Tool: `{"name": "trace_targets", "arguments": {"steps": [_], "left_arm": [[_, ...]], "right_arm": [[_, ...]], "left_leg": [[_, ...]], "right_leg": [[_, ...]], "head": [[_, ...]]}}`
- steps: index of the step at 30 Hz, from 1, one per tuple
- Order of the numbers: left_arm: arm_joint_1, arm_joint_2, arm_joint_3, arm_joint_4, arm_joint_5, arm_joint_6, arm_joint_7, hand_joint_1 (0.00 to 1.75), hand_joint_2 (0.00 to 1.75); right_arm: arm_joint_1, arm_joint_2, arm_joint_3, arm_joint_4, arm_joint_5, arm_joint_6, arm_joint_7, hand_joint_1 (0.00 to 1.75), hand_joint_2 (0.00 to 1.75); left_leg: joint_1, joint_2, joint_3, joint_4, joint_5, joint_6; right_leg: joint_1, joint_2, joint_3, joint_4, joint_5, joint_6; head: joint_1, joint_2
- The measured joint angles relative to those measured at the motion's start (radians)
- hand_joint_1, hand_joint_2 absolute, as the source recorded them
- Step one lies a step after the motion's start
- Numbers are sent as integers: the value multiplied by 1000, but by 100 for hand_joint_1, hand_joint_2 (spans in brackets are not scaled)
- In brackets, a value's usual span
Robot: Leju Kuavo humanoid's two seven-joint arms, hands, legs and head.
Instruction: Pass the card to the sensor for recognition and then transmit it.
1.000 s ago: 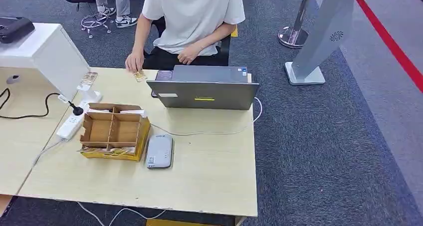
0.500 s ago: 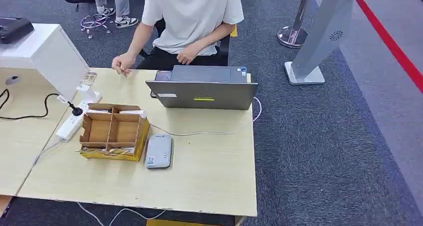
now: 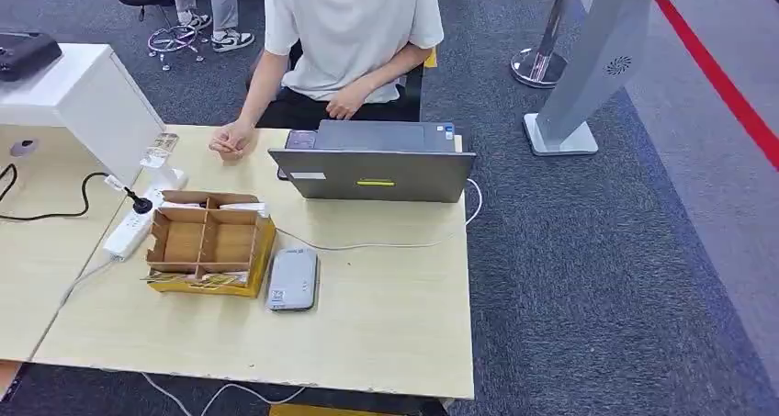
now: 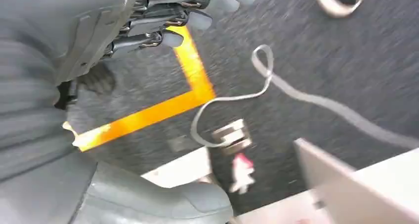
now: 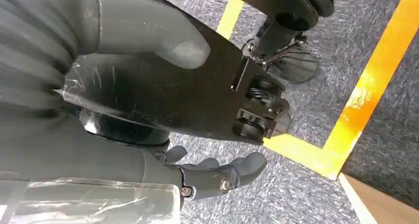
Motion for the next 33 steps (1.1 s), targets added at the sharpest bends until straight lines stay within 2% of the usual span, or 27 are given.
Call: {"name": "trace_targets", "arguments": {"steps": [4, 8, 15, 19, 25, 30, 33], "left_arm": [[38, -16, 0, -125, 72, 34, -36, 0, 175], [54, -29, 26, -240, 121, 24, -74, 0, 175], [37, -46, 155, -416, 114, -112, -106, 0, 175], [30, -52, 188, -547, 93, -188, -104, 0, 175], [30, -61, 174, -778, 52, -217, -79, 0, 175], [25, -61, 98, -932, -32, -200, -70, 0, 175], [18, -46, 40, -989, -101, -171, -70, 0, 175]], "right_arm": [[-6, 0, 27, 0, -22, -16, -3, 0, 175], [-13, 0, 61, 6, -45, -30, -2, 0, 175], [-23, 1, 108, 13, -72, -45, 4, 0, 175], [-26, 1, 125, 16, -80, -48, 3, 0, 175], [-28, 2, 135, 19, -91, -48, 2, 0, 175], [-28, 3, 137, 21, -93, -47, 2, 0, 175], [-28, 4, 138, 24, -93, -45, 2, 0, 175]], "left_leg": [[0, 0, 0, 0, 0, 0], [0, 0, 0, 0, 0, 0], [0, 0, 0, 0, 1, -1], [0, 0, 0, 0, 1, -1], [0, 0, 0, 0, 1, -1], [0, 0, 1, 0, 1, -1], [0, 0, 1, 0, 1, 0]], "right_leg": [[0, 0, 0, 0, 0, 0], [0, -1, 0, 0, 0, 0], [0, 0, 0, 0, 0, 0], [0, 0, 0, 0, 0, 0], [0, 0, 0, 0, 0, 0], [0, 0, 0, 0, 0, 0], [0, 0, 0, 0, 0, 0]], "head": [[0, 0], [0, 0], [0, 0], [0, 0], [0, 0], [0, 0], [0, 0]]}}
